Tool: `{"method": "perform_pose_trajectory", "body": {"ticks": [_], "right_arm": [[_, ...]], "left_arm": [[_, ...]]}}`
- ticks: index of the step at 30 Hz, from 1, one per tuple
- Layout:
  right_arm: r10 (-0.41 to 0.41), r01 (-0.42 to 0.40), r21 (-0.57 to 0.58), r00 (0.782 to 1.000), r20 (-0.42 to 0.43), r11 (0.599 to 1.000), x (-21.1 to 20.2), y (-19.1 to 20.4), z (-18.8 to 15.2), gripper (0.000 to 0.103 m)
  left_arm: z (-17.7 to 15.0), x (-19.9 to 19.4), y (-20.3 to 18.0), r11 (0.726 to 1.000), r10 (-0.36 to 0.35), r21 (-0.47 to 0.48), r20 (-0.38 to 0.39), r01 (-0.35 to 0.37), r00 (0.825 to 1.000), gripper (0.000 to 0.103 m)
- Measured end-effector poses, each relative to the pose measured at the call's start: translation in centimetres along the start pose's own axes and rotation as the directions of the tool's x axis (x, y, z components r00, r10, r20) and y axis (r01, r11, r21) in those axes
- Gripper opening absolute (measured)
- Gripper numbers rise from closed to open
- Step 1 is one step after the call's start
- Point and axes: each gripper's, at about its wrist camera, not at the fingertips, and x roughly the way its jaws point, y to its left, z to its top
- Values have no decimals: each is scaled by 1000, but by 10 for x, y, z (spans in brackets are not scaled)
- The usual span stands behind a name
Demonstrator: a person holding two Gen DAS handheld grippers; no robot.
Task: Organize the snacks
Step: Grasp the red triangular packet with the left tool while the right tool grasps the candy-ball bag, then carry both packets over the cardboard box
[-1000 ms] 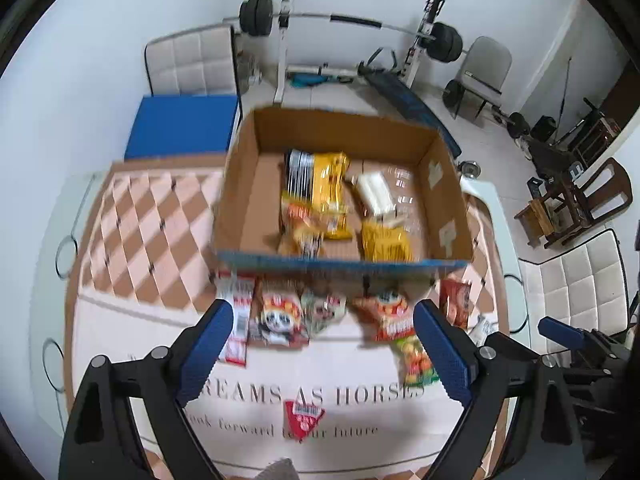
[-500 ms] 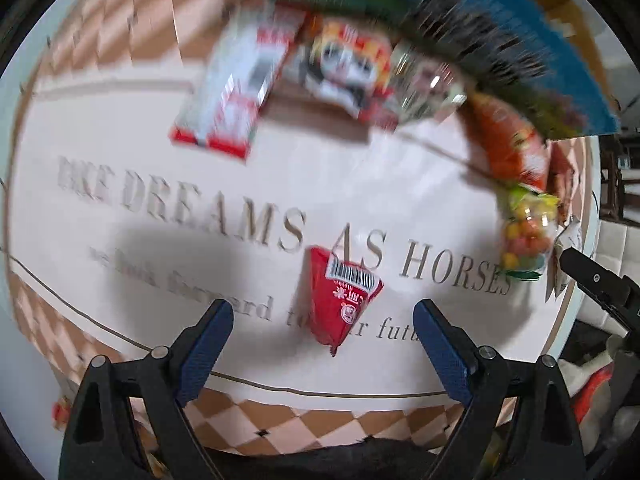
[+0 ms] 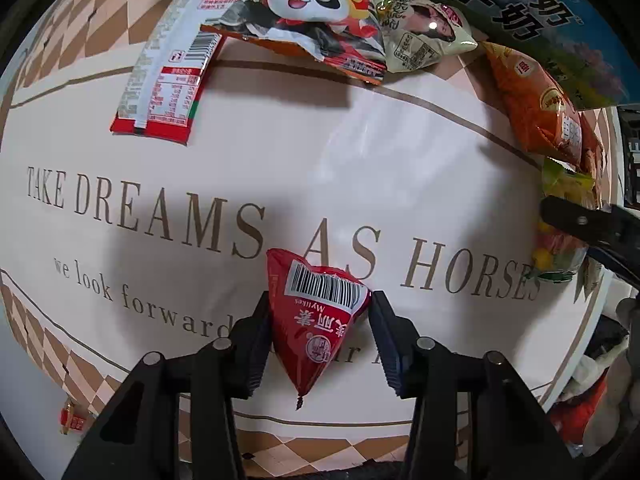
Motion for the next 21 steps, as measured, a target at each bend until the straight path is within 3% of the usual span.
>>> {"method": "perform_pose_trajectory", "body": {"ticks": [2, 3, 7, 13, 16, 21], "right_arm": [[-24, 24, -16, 1000, 19, 1000, 0, 4, -2, 71], [-24, 24, -22, 999, 30, 999, -2, 7, -4, 59], [-35, 36, -20, 999, 39, 999, -1, 17, -18, 51], [43, -44, 45, 999, 4, 998, -8, 12, -47, 49], [108, -109, 74, 994, 14, 991, -27, 11, -61, 49], [192, -200, 78, 976, 100, 977, -88, 19, -62, 49]], "left_arm": [[-4, -2, 1, 1000, 9, -2, 13, -9, 1000, 42], [-3, -6, 2, 1000, 12, -2, 14, -12, 1000, 42], [-6, -11, -2, 1000, 16, 4, 26, -17, 1000, 41], [-6, -50, 4, 999, -7, 48, 60, 4, 998, 41], [-10, -92, -4, 994, -36, 103, 125, 23, 991, 41], [4, -176, -18, 981, -127, 174, 247, 85, 961, 41]]}}
